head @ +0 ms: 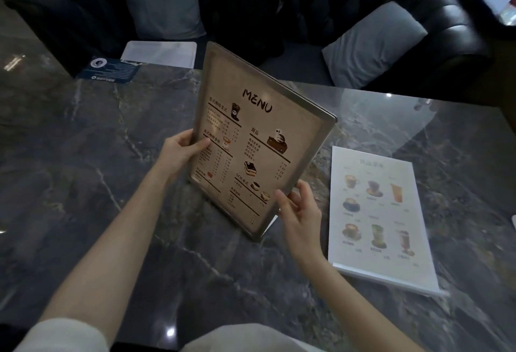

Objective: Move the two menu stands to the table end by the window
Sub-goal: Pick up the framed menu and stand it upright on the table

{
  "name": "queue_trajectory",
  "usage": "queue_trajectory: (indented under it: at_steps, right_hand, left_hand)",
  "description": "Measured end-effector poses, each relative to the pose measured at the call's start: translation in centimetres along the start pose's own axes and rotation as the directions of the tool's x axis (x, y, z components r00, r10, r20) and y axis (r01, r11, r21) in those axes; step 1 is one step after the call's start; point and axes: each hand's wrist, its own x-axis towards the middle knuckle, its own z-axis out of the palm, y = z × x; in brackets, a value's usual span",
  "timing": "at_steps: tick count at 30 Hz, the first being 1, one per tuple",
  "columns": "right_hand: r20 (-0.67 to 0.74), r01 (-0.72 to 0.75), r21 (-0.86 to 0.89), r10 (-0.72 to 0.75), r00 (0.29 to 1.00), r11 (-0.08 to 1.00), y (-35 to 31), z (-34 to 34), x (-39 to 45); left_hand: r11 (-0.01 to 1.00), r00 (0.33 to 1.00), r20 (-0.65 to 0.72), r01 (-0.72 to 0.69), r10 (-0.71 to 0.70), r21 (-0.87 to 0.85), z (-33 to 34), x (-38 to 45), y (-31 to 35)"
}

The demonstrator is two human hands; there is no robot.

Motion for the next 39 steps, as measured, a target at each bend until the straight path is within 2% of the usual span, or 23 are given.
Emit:
queue_trajectory:
  at_steps: [6,16,19,22,25,28,31,33,37,39]
  right_hand:
    - [0.052,0.045,-0.151,-0.038,0.998,0.987,0.9,0.6,-1.6]
    - [0.08,0.059,-0.296,-0.037,0.996,0.953,0.8,0.3,-1.6]
    - [0.147,0.074,-0.415,-0.013,0.989,0.907,0.4,-0.2,-1.2]
    - [0.273,0.099,-0.513,0.053,0.961,0.852,-0.4,-1.0,-0.4]
    - [0.455,0.236,-0.629,0.104,0.884,0.741,-1.8,-2.5,0.9]
    - [0.557,0.404,-0.733,0.142,0.818,0.547,-3.6,-3.9,2.1]
    - [0.619,0.532,-0.751,0.136,0.774,0.393,-5.1,-5.4,2.8]
    - [0.615,0.559,-0.773,0.136,0.777,0.3,-5.8,-7.1,3.1]
    - [0.581,0.559,-0.807,0.084,0.809,0.19,-6.2,-12.2,3.4]
    - [0.544,0.532,-0.838,0.11,0.832,0.124,-5.8,-15.4,3.4]
  left_hand:
    - [1.0,0.999,-0.039,0.0,0.001,0.013,-1.2,-0.5,-1.2]
    - [0.997,0.999,-0.042,0.009,-0.006,0.076,-1.1,-1.0,-1.0]
    - [0.994,0.997,-0.072,-0.019,0.027,0.106,-0.7,-1.5,-0.8]
    - [0.987,0.987,-0.153,-0.021,0.046,0.16,-0.2,-2.4,-0.6]
    - [0.934,0.941,-0.299,-0.047,0.161,0.355,1.1,-4.0,0.3]
    - [0.815,0.866,-0.374,-0.063,0.331,0.576,2.4,-5.8,1.4]
    - [0.652,0.84,-0.254,-0.149,0.48,0.743,4.1,-7.7,1.9]
    - [0.561,0.819,-0.163,-0.217,0.55,0.799,6.1,-9.3,1.7]
    - [0.497,0.762,-0.135,-0.266,0.633,0.826,10.9,-13.0,0.8]
    - [0.482,0.729,-0.122,-0.309,0.674,0.82,13.2,-14.4,0.6]
